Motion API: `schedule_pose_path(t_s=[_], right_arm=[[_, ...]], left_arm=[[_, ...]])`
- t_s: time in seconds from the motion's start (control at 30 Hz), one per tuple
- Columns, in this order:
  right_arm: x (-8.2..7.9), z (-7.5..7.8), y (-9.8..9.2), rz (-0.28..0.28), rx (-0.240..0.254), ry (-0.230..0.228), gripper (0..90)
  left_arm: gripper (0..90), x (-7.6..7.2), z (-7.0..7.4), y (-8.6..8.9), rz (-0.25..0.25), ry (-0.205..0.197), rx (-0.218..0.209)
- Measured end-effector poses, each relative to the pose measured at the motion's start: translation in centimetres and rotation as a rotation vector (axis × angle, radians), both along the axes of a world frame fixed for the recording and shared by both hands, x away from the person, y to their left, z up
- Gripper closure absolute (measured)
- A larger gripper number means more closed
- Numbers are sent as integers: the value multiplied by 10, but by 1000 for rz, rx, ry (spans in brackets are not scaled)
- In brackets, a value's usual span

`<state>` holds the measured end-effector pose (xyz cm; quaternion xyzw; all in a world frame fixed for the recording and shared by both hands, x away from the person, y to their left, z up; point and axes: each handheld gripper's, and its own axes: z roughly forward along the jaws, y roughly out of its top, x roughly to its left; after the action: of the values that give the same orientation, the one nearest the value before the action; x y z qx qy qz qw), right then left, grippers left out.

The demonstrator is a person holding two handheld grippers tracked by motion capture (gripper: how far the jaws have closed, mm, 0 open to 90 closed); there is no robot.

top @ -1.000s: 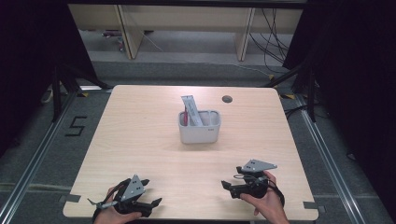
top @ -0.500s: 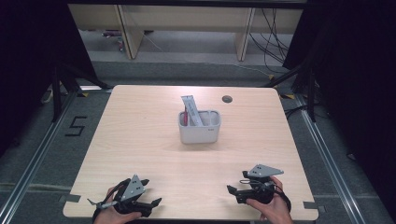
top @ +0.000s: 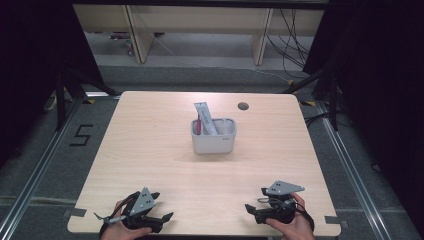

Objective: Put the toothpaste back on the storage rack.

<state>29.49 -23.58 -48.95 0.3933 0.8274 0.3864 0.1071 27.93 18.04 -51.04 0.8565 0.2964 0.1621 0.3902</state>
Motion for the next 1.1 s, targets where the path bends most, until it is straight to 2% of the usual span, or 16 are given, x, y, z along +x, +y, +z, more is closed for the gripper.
schedule_pose_path(t_s=[0.07, 0.17, 0.2, 0.3, 0.37, 0.4, 0.47, 0.5, 0.53, 0.57, 0.7, 0.73, 0.87, 0.97, 1.03, 1.1], right_arm=[[-3, -1, 1, 2, -3, 18, 172], [-4, -3, 0, 16, -33, 6, 173], [-8, -3, 2, 7, -27, 36, 173], [-6, -5, 0, 50, -36, 0, 173], [-10, -4, 0, 25, -45, 25, 173], [-9, -6, -1, 43, -54, 10, 173], [-11, -7, 0, 42, -56, 32, 173], [-15, -6, 2, 13, -56, 66, 175], [-15, -6, 2, 13, -56, 66, 175], [-12, -8, 0, 53, -63, 22, 175], [-12, -9, 1, 76, -70, 32, 175], [-12, -11, 2, 62, -62, 21, 176], [-13, -9, 2, 59, -80, 45, 176], [-11, -11, 1, 85, -77, 22, 176], [-13, -9, 2, 61, -80, 46, 176], [-12, -10, 2, 69, -83, 37, 176]], left_arm=[[211, -1, 0, -1, 1, 7, -20], [211, -1, 0, -1, 2, 8, -26], [211, -1, 0, -1, -9, 19, -13], [211, -1, 0, -1, -5, 13, -7], [211, -1, 0, -1, -6, 14, -5], [211, -1, 0, -1, -5, 14, -6], [211, -1, 1, -1, -7, 16, -9], [211, -2, 1, -1, 4, 18, -13], [211, -2, 1, -1, 4, 18, -13], [212, -2, 0, -1, 4, 14, -11], [211, -2, 1, -1, -3, 17, -13], [211, -2, 0, -2, 4, 8, -13], [211, -2, 1, -1, 4, 13, -12], [211, -2, 1, -2, -1, 14, -17], [212, -2, 0, -2, -1, 14, -19], [211, -2, 0, -2, 1, 14, -19]])
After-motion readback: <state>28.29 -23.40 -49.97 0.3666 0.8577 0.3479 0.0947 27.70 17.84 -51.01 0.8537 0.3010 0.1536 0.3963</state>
